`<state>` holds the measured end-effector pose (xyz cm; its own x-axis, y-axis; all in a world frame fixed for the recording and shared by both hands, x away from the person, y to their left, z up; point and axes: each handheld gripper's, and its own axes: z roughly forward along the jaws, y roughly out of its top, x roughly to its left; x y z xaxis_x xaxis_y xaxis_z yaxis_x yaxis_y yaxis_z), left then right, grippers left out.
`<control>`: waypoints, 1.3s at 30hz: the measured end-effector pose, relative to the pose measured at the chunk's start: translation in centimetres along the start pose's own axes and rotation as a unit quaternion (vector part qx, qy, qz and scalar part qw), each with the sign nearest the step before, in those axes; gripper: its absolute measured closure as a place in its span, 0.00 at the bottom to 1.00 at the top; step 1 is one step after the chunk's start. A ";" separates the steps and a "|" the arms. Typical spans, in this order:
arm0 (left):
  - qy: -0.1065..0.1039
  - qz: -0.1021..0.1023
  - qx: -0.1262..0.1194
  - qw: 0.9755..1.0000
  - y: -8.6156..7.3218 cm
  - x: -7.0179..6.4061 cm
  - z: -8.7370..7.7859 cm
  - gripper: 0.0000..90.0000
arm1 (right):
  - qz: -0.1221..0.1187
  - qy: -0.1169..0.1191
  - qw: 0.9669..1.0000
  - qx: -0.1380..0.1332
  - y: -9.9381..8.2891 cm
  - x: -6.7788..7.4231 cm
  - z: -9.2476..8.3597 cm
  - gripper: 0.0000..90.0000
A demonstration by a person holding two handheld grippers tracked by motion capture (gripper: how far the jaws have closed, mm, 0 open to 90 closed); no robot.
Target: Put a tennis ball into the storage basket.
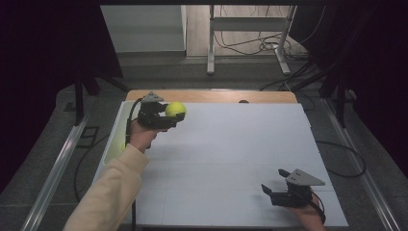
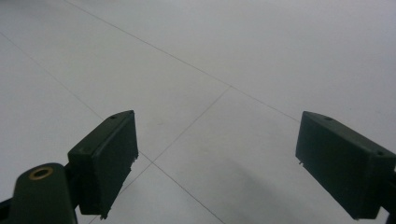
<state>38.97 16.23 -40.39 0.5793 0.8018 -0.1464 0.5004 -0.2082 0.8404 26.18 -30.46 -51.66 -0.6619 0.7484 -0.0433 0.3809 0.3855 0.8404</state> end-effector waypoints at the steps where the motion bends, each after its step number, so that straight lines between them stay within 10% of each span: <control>1: 0.001 -0.001 -0.001 1.000 0.0 0.1 -0.1 0.29 | 0.000 0.000 1.000 0.000 0.0 0.0 0.0 0.15; 39: 0.052 -0.035 -0.013 0.998 -0.7 4.2 -3.3 0.29 | -0.002 0.000 1.000 0.001 0.0 0.0 0.0 0.15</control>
<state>38.94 21.58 -39.85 0.4726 0.8682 -0.1515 0.5192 -0.1354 0.8439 26.18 -30.43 -51.71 -0.6641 0.7462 -0.0464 0.3800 0.3903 0.8386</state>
